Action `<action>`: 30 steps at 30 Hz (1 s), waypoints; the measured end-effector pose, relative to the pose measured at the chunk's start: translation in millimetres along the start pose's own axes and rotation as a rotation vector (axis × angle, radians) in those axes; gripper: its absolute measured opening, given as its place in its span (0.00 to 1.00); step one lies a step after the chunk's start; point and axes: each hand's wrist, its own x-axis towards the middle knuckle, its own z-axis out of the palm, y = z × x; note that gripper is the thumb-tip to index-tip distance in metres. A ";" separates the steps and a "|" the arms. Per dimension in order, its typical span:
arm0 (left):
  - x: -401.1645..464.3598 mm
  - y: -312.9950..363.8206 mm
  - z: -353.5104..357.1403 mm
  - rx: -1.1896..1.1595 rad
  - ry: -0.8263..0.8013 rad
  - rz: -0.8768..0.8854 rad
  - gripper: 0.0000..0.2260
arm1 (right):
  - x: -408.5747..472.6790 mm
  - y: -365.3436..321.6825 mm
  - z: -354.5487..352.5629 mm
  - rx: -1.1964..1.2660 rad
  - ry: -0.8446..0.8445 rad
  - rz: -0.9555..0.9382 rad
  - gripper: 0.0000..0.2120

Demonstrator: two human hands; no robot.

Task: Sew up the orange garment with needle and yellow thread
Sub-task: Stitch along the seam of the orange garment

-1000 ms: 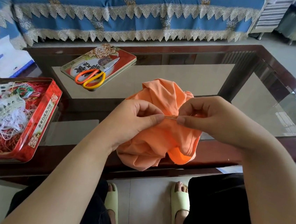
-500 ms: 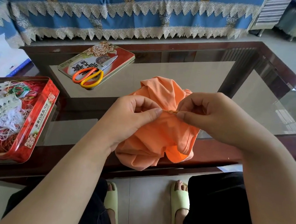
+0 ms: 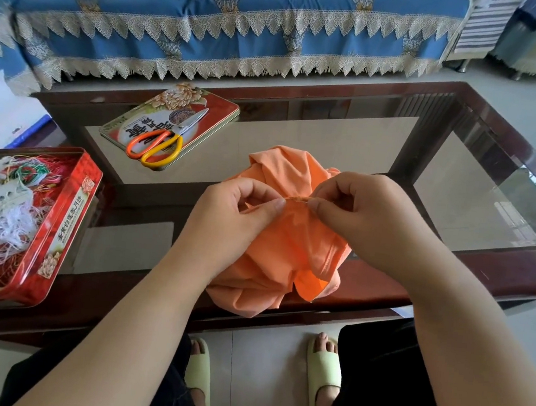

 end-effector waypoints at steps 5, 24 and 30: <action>-3.2 1.0 5.1 0.076 0.056 0.128 0.04 | -1.2 -5.8 15.1 -0.024 0.165 -0.028 0.06; -1.4 -3.0 3.2 0.226 0.299 0.434 0.04 | -2.8 -13.2 28.5 0.187 0.057 0.022 0.10; -0.4 -4.5 4.0 0.296 0.288 0.520 0.03 | -4.4 -13.0 15.2 0.302 -0.120 0.044 0.10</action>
